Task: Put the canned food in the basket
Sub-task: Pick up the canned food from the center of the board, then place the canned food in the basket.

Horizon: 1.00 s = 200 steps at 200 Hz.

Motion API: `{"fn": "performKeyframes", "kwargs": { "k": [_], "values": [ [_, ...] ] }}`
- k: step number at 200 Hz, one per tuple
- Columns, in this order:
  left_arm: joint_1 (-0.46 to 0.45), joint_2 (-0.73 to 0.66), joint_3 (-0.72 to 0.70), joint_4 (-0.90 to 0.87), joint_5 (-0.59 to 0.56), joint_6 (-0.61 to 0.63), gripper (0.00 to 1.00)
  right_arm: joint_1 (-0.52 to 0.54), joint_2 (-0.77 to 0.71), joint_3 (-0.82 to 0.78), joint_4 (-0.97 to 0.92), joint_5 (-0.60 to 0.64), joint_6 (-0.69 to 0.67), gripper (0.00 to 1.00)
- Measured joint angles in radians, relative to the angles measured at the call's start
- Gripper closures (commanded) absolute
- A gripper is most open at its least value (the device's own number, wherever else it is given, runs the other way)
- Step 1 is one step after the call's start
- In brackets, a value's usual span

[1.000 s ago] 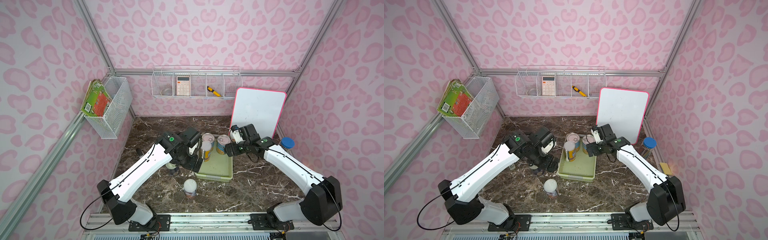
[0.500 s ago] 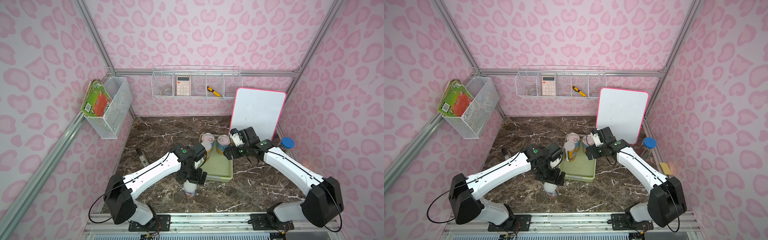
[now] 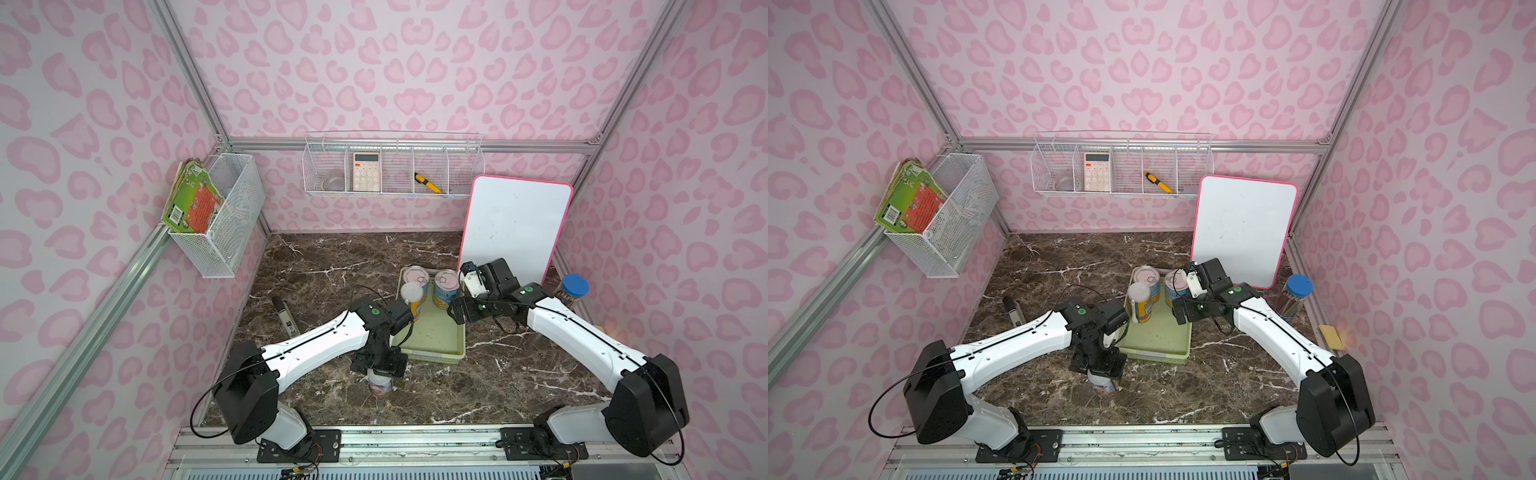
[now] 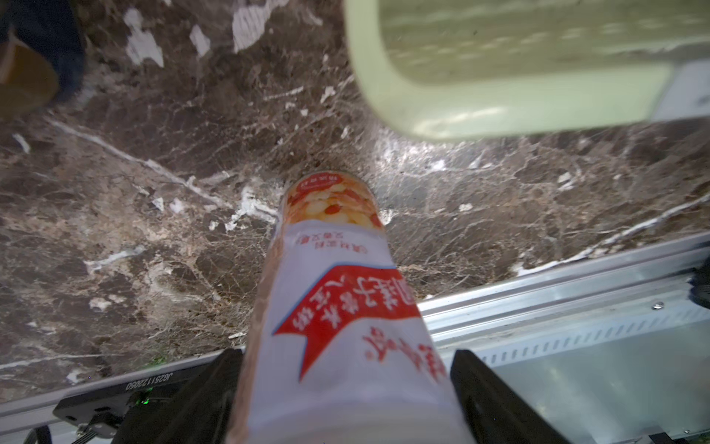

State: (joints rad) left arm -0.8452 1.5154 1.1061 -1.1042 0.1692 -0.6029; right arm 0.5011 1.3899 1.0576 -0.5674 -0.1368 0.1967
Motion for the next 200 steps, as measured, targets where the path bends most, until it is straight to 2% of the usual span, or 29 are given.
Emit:
{"fn": "performKeyframes", "kwargs": {
  "k": [21,38,52,79,105,143,169,200],
  "values": [
    [-0.003,-0.001,-0.025,0.004,0.004,-0.016,0.41,0.0,0.0,-0.004,0.002,0.001,-0.004,0.01],
    [-0.006,0.003,0.008,-0.024,-0.022,-0.014,0.66,0.0,0.0,-0.005,0.002,0.002,-0.01,0.01],
    [-0.006,0.005,0.059,-0.038,-0.035,-0.001,0.75,0.0,-0.001,-0.005,0.002,0.002,-0.011,0.01],
    [-0.005,0.007,0.161,-0.077,-0.061,0.009,0.81,-0.002,-0.014,-0.005,0.003,0.01,-0.015,0.01],
    [-0.007,-0.01,0.271,-0.192,-0.065,0.028,0.87,-0.014,-0.024,-0.009,0.002,0.014,-0.019,0.01],
    [-0.025,0.04,0.563,-0.312,-0.048,0.078,0.87,-0.055,-0.051,-0.02,0.002,0.013,-0.027,0.01],
    [-0.027,0.181,0.776,-0.344,-0.015,0.151,0.87,-0.084,-0.075,-0.039,0.002,0.006,-0.03,0.01],
    [-0.028,0.5,1.092,-0.393,0.002,0.27,0.89,-0.124,-0.09,-0.071,0.003,-0.003,-0.029,0.01]
  ]
}}
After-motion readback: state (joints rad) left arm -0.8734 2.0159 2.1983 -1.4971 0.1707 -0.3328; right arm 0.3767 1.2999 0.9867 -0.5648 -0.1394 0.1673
